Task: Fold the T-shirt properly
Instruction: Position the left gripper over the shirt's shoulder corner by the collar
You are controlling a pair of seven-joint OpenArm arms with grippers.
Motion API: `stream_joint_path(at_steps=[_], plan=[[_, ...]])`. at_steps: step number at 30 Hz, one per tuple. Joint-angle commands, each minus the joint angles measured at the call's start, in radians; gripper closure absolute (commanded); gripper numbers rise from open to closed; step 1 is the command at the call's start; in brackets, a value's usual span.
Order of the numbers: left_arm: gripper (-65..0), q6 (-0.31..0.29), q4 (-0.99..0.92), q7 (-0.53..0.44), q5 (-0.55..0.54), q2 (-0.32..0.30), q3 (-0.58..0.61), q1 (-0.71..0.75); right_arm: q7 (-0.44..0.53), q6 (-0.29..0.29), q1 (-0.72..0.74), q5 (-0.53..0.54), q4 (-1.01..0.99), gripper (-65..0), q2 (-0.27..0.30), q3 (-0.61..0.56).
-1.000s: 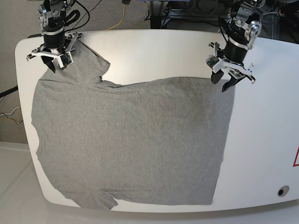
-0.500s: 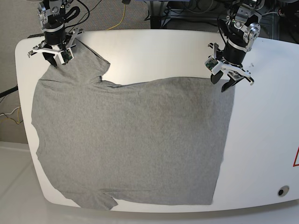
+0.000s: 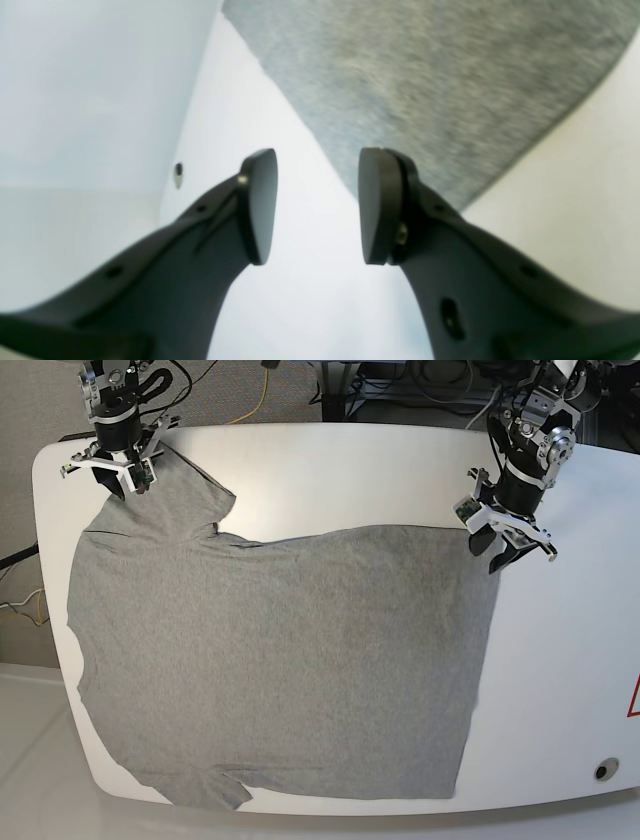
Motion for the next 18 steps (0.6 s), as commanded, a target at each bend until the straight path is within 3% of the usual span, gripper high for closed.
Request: stream_joint_path(at_steps=[1, 7, 18], plan=[[-24.8, 0.017, 0.021, -0.015, -0.017, -0.004, -0.022, -0.001, 0.016, -0.014, -0.01, -0.003, 0.02, -20.1, 0.012, 0.01], [-24.5, 0.013, 0.021, -0.012, -0.11, 0.039, -0.026, -0.006, 0.011, -0.004, -0.002, -0.006, 0.017, -20.0, 0.013, -0.003], [-24.8, 0.007, 0.022, -0.008, -0.184, 0.065, -0.023, -0.008, 0.005, -0.005, 0.016, -0.022, 0.017, -19.7, 0.008, -0.017]])
